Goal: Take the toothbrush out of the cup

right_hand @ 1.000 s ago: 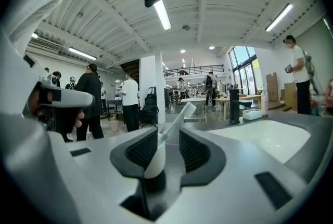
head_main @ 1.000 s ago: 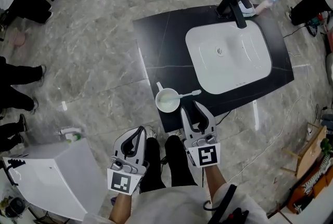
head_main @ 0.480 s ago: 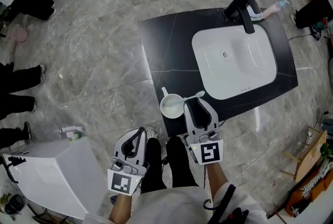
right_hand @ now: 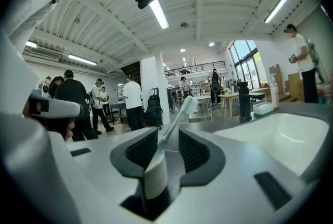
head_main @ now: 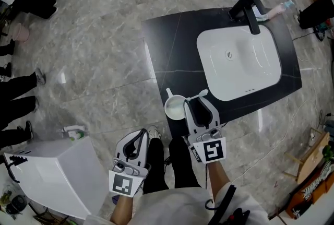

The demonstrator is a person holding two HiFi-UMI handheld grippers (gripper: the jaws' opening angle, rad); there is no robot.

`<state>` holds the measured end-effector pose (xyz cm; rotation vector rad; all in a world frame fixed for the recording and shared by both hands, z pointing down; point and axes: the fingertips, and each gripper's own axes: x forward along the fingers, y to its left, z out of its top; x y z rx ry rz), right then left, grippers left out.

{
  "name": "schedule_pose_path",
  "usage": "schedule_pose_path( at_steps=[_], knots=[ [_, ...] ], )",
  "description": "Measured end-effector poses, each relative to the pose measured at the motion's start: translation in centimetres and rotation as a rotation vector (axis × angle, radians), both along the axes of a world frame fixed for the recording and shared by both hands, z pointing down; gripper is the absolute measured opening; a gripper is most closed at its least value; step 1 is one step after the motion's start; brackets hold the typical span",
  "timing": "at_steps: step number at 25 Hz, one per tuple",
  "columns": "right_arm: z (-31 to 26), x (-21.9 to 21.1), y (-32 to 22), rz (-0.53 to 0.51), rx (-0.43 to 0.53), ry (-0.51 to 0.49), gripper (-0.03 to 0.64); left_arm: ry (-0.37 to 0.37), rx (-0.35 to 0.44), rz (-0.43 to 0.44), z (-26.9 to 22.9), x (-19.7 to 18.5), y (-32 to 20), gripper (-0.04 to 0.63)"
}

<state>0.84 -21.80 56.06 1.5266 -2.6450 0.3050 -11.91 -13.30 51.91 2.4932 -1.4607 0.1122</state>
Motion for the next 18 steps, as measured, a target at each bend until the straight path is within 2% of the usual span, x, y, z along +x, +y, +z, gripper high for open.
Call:
schedule_pose_path(
  at_steps=[3,10,11,18],
  knots=[
    [-0.4,-0.1,-0.4,-0.011,-0.003,-0.018,0.118,-0.003,-0.003,-0.005,0.1,-0.3,-0.1,-0.005],
    [-1.1,-0.3,-0.9,-0.009,0.027,0.010,0.115,-0.001,-0.001,-0.012,0.0,-0.6,-0.4,-0.005],
    [-1.2,-0.4,-0.9,-0.015,0.029,0.013,0.092,-0.001,-0.001,-0.014,0.0,-0.6,-0.4,-0.005],
    [-2.2,-1.5,-0.7,-0.024,0.062,0.009,0.066,-0.007,-0.001,-0.020,-0.2,-1.1,-0.3,-0.005]
  ],
)
